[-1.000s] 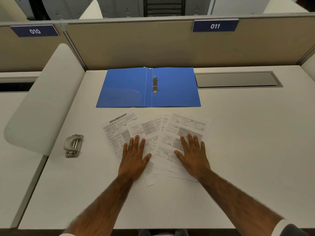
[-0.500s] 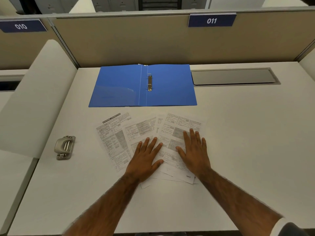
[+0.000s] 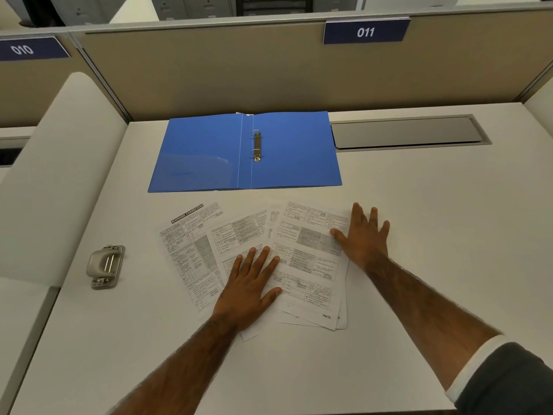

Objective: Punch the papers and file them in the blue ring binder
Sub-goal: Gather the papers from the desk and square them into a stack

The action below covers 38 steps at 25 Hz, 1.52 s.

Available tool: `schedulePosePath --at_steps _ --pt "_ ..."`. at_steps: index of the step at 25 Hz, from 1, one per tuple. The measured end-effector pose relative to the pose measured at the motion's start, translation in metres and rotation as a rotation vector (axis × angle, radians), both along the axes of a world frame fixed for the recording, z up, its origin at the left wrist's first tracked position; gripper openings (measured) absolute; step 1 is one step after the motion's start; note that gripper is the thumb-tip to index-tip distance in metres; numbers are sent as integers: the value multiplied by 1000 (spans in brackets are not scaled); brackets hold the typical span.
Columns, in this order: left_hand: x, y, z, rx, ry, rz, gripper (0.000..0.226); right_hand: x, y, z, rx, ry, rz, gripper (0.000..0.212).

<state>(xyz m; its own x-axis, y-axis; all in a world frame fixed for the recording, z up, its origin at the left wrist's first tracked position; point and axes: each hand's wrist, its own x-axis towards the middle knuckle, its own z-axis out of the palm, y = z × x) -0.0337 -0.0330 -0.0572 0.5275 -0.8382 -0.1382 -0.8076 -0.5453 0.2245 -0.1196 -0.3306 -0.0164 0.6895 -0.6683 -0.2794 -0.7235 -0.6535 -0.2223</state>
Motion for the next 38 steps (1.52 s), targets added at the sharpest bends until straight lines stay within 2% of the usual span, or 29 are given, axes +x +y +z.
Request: schedulePosePath --at_steps 6,8,10,12,14,16,18,25,29,31,33,35,38 --pt "-1 -1 1 13 2 1 69 -3 -1 -5 10 -99 3 82" --pt "-1 -1 2 20 -2 1 69 -3 1 -3 37 -188 -2 79" --pt "-1 -1 3 20 5 1 69 -3 7 2 249 -398 -114 79" --pt "-1 -1 4 23 11 0 69 -3 19 11 566 -653 -355 81" --pt "-2 -1 5 35 6 -3 69 -4 30 14 758 -794 -534 63" --pt "-1 -2 8 44 8 -9 70 -6 37 14 804 -783 -552 34" --pt "-1 -2 10 44 15 -13 71 -9 41 14 797 -748 -521 24" --pt "2 -16 27 -58 10 21 70 -20 40 20 828 -687 -427 25" --pt "-1 -20 19 38 42 -20 71 -17 56 21 721 -634 -316 22" --pt "-2 -21 14 77 46 -16 72 -14 64 21 676 -608 -250 29" --pt "-3 -22 12 83 50 -9 73 -12 66 22 774 -631 -257 43" --pt "-4 -21 12 75 53 -8 74 -9 58 20 872 -692 -286 49" --pt "-4 -21 12 65 46 -3 74 -2 36 14 709 -625 -150 33"
